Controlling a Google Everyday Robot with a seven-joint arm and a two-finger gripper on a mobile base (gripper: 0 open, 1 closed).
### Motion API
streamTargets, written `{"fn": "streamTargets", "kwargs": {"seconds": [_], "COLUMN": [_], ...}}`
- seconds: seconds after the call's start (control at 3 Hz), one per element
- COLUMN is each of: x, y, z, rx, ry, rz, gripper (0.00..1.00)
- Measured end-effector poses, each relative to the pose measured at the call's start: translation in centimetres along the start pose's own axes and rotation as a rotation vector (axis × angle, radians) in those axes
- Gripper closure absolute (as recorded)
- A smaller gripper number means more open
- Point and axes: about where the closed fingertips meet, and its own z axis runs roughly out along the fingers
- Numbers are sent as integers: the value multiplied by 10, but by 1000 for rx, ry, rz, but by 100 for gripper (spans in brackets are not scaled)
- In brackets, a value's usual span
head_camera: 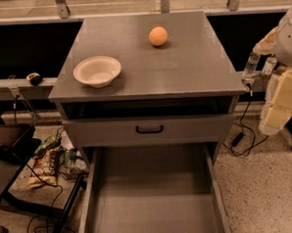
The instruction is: Place orange into middle drawer
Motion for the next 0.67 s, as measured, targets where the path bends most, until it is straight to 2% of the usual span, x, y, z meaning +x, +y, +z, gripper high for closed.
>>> {"fn": "streamTargets", "kwargs": {"seconds": [0.33,0.67], "x": [0,2], "y": [0,-5], "z": [0,1], "rx": [0,35], "ry": [0,-26], "rz": [0,-8], "gripper": [0,0]}}
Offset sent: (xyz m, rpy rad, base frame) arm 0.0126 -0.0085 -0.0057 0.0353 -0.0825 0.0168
